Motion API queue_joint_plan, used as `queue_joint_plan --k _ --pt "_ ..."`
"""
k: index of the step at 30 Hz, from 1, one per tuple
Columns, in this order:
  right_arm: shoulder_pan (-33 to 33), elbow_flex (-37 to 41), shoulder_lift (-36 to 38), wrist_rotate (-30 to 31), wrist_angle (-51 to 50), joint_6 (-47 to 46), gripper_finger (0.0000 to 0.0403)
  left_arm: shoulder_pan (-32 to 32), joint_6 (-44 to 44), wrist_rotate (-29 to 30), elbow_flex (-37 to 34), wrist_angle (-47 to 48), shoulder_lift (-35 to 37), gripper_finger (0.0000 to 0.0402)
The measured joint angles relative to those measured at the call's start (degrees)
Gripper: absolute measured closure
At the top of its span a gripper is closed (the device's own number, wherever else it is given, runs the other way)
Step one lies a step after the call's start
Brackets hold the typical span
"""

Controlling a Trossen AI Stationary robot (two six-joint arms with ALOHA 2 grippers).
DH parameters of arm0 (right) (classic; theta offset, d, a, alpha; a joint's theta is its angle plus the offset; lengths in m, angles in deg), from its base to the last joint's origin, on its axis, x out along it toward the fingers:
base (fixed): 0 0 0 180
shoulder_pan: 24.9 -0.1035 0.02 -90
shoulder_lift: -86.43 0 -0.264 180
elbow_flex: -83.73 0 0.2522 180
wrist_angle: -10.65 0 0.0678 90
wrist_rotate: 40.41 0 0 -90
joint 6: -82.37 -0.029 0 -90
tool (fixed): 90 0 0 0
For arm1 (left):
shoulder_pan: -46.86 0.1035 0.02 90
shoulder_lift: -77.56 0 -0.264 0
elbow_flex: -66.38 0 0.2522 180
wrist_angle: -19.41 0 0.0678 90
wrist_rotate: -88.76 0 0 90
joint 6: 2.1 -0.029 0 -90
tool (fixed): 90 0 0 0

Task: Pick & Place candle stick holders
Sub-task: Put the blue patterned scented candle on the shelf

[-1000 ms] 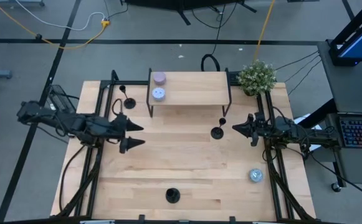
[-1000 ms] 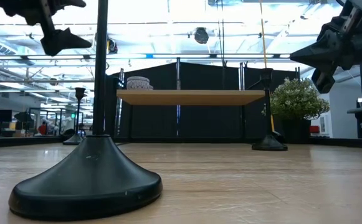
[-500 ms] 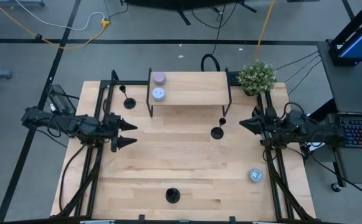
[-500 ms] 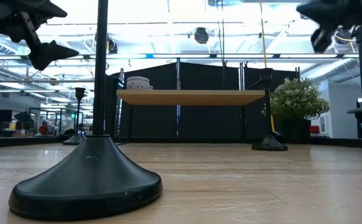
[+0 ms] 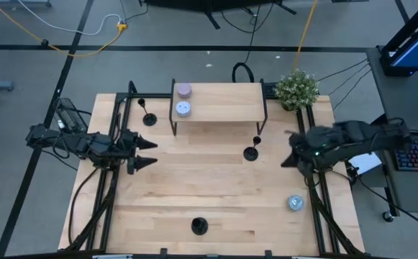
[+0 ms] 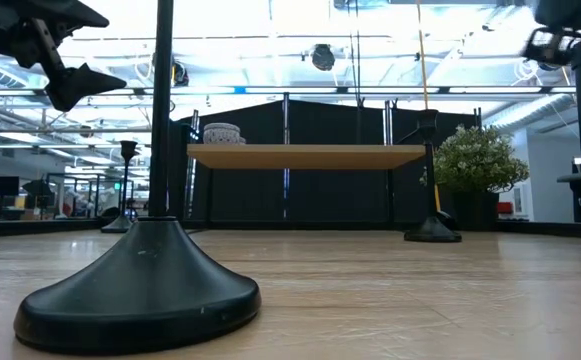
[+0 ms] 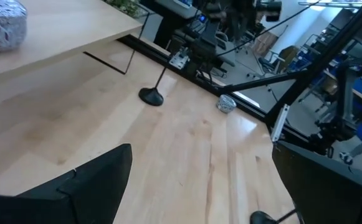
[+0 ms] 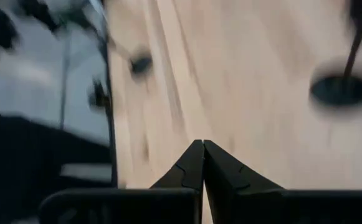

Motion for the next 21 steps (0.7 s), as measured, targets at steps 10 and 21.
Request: queue_joint_plan --k 10,21 --pt "-12.6 -3.1 -7.8 -5.6 -13.5 -26.9 0.0403 0.0 -0.7 0.6 0.0 0.4 0.0 0.0007" --pt "-23.4 -2.9 -7.6 -2.7 -16.9 -51.4 0.0403 0.0 -0.5 0.6 0.0 0.9 0.0 0.0007"
